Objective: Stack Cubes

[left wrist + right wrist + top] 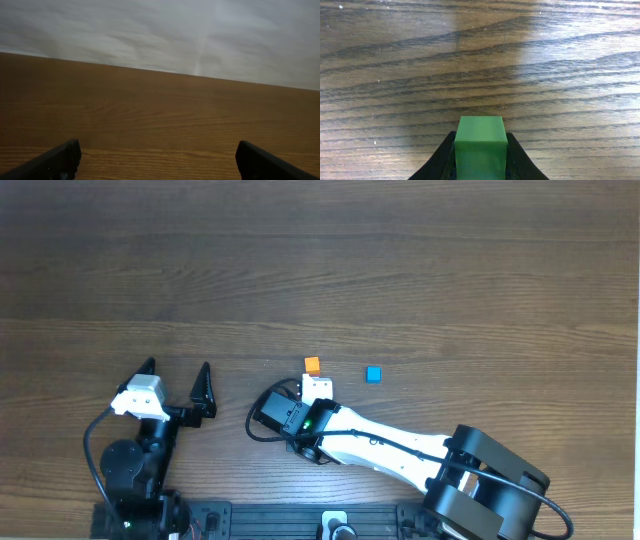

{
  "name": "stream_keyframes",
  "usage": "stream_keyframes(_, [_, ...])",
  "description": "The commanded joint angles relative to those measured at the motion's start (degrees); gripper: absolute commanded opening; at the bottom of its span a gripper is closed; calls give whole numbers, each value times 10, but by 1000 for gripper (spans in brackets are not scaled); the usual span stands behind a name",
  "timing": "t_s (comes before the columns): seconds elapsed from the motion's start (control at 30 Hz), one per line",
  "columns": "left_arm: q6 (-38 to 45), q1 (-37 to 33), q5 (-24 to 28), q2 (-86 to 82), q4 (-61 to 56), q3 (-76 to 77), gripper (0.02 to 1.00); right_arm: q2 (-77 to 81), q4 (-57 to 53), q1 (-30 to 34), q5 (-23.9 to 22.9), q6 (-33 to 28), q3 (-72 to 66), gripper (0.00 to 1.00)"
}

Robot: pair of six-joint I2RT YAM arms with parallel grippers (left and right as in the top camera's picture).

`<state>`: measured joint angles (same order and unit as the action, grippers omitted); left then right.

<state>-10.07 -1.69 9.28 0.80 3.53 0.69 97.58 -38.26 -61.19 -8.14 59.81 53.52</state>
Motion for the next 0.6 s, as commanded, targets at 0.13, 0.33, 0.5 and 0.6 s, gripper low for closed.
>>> stream_keyframes(0.13, [8,-3,7,-4,-1,-3,998,-13,-57,-4,-36,-1,56,150])
stream_keyframes(0.33, [8,-3,7,-4,-1,-3,1000,-37,-201,16,-90,-56,208,86])
stream_keyframes(0.5, [8,-3,7,-4,-1,-3,1000,-32,-253,89,-90,-143,317,40])
stream_keyframes(0.6, [8,-3,7,-4,-1,-3,1000,-16,-256,124,-72,-170,333,18])
